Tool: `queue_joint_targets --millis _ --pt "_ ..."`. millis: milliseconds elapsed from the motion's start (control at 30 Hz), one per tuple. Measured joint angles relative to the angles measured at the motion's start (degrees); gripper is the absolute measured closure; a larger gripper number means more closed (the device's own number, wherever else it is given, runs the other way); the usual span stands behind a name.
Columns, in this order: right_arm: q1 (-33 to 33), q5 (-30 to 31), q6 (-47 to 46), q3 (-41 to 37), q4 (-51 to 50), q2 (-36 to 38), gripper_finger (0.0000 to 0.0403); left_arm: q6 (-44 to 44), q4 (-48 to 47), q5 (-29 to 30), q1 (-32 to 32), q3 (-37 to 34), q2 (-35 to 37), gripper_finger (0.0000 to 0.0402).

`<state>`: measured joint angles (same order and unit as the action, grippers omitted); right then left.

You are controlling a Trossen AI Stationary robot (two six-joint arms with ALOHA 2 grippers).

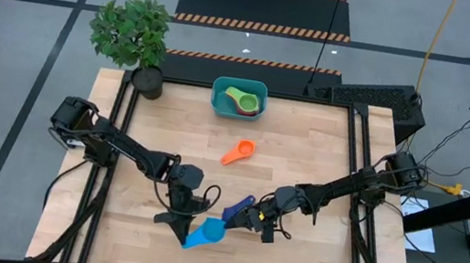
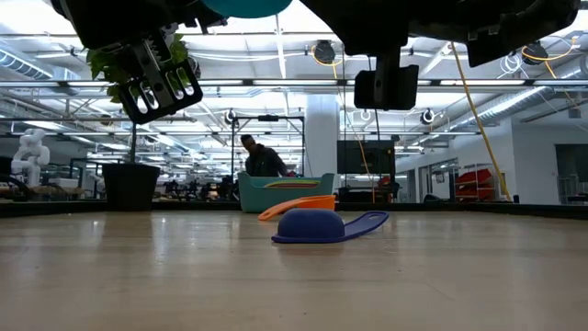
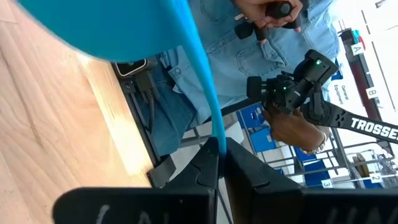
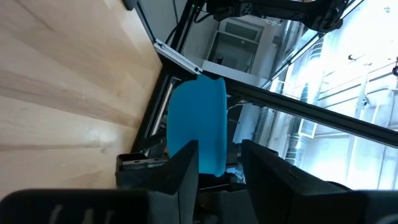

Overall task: Nest measuring cups in basket
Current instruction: Stack the light blue measuring cup on top of the green measuring cup in the blue bin

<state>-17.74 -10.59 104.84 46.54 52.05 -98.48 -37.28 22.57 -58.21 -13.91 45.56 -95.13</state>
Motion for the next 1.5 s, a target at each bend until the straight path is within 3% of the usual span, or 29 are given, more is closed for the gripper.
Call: queue_joint_targets --millis 167,467,600,733,900,1100,1200,1400,1500 --pt "0.02 0.08 -0.49 0.0 0.01 0.0 0.0303 -0.17 -0.22 -0.27 0.18 0.0 0.0 0.0395" --pt "0.02 0.08 -0.63 0.0 -1.3 0.0 0.0389 -0.28 -0.39 -0.34 0.39 0.0 0.0 0.0392" --pt "0.02 0.14 -1.56 -0.03 -1.19 0.0 0.0398 -0.83 -1.15 2.87 0.79 -0.01 -0.03 0.0388" --pt "0.0 2.66 -6.56 0.0 -1.47 -0.04 0.0401 -4.68 -0.38 7.45 2.36 0.11 -0.02 0.0322" --pt "-0.17 6.06 -9.72 0.0 -3.52 -0.04 0.0402 -5.96 -4.2 7.42 2.01 0.04 1.38 0.0212" --pt "-1.55 11.63 -13.1 -0.02 -5.71 -0.04 0.0402 -1.54 -11.83 8.54 3.16 0.06 5.58 0.0116" --pt "-2.2 14.52 -15.93 -0.04 -7.21 -0.04 0.0402 3.13 -18.11 14.31 4.49 0.04 9.11 0.0092" --pt "-3.13 21.98 -26.32 -0.09 -8.56 -0.04 0.0402 11.3 -34.16 37.38 8.29 0.04 17.26 0.0083" --pt "-2.87 27.4 -30.09 -0.11 -10.49 -0.04 0.0403 14.27 -37.57 45.24 8.79 0.04 21.32 0.0083"
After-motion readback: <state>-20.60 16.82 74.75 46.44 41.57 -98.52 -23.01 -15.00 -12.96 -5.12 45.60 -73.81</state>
